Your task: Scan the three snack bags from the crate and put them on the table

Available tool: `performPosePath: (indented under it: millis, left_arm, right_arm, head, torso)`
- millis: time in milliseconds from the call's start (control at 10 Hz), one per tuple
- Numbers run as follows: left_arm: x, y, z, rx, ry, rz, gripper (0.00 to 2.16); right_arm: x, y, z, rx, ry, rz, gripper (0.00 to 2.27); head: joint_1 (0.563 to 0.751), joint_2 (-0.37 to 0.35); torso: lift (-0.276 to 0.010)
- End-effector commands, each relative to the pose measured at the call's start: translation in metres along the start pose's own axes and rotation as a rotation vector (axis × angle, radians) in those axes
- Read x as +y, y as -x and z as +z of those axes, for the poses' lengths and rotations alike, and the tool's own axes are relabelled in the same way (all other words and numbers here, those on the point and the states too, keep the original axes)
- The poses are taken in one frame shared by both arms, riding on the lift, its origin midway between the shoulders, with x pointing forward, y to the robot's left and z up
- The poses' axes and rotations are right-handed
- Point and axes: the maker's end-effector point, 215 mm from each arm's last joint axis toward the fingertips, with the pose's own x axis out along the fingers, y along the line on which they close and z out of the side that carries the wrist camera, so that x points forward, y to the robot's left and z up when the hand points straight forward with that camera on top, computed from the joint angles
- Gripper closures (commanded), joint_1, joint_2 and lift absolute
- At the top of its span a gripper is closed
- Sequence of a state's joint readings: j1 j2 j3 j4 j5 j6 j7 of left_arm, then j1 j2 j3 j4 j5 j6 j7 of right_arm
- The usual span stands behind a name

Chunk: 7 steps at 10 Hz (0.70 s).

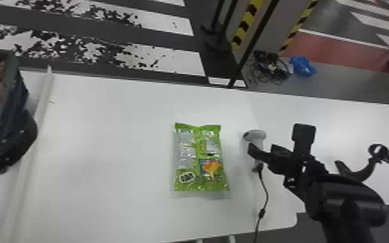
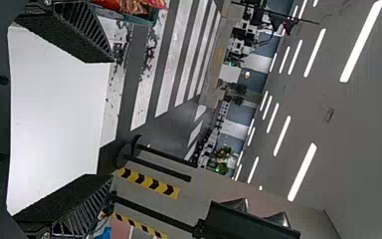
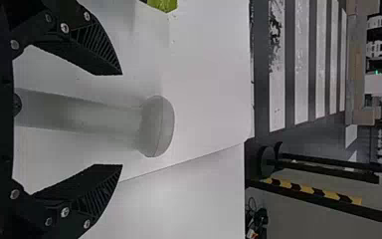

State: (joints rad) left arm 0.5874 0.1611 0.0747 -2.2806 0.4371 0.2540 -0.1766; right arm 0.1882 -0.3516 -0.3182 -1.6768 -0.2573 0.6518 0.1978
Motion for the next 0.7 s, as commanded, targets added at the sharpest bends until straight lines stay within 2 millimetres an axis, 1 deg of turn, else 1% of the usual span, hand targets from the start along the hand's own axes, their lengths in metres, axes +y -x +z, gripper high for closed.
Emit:
performPosePath:
  millis: [0, 100, 200, 300, 500, 600]
  left_arm:
    - [0.0, 0.0, -0.001, 0.002, -0.001, 0.0, 0.04]
    - [0.0, 0.0, -0.001, 0.002, -0.002, 0.001, 0.04]
    - [0.0, 0.0, -0.001, 0.002, -0.002, 0.001, 0.04]
    - [0.0, 0.001, -0.003, 0.007, -0.002, 0.0, 0.04]
    - [0.003, 0.002, -0.004, 0.01, -0.007, 0.004, 0.04]
    - [0.002, 0.001, -0.004, 0.01, -0.006, 0.003, 0.04]
  right_arm:
    - [0.023, 0.023, 0.016, -0.022, -0.009, 0.08, 0.11]
    - [0.044, 0.034, 0.014, 0.023, -0.033, 0.163, 0.11]
    - [0.061, 0.04, 0.013, 0.057, -0.076, 0.253, 0.11]
    - [0.084, 0.046, 0.014, 0.097, -0.126, 0.372, 0.11]
    - [0.113, 0.045, 0.021, 0.154, -0.195, 0.542, 0.12]
    - [0.121, 0.039, 0.02, 0.205, -0.227, 0.612, 0.12]
  head:
    - [0.695, -0.328]
    - [0.695, -0.312]
    - [0.695, -0.286]
    - [0.695, -0.26]
    - [0.695, -0.218]
    - [0.695, -0.196]
  torso:
    - [-0.094]
    - [-0.094]
    - [-0.094]
    - [-0.094]
    - [-0.094]
    - [-0.094]
